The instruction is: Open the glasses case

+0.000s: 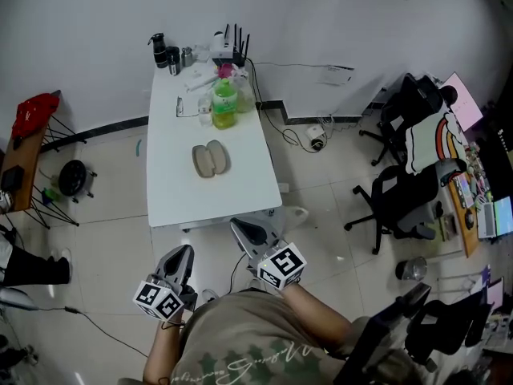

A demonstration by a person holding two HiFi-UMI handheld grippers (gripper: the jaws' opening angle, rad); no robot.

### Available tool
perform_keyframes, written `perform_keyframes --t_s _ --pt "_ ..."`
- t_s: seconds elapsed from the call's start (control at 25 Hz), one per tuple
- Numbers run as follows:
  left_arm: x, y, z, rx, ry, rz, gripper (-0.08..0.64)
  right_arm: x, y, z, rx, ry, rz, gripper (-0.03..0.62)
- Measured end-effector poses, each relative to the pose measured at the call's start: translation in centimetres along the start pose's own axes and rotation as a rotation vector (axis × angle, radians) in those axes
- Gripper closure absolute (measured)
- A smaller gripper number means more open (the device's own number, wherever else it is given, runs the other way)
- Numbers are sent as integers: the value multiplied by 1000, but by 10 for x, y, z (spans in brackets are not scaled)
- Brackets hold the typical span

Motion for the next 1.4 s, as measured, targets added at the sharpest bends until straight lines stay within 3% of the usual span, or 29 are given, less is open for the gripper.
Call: perform_keyframes --t_s 1.08,1.4 --pt "-26 14 0 28 7 1 554 -3 -2 32 -20 50 12 581" --pt "-39 22 -12 29 45 -10 554 -9 -7 43 -55 64 9 581"
Point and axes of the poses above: the fingertips, and each gripper's own axes: z backward along the fingers, x to its left, y out of its underside, the point moved 1 cm from there along z, backward along the fingers, and after that the axes turned 10 degrees about -z, right-handed, at the moved point
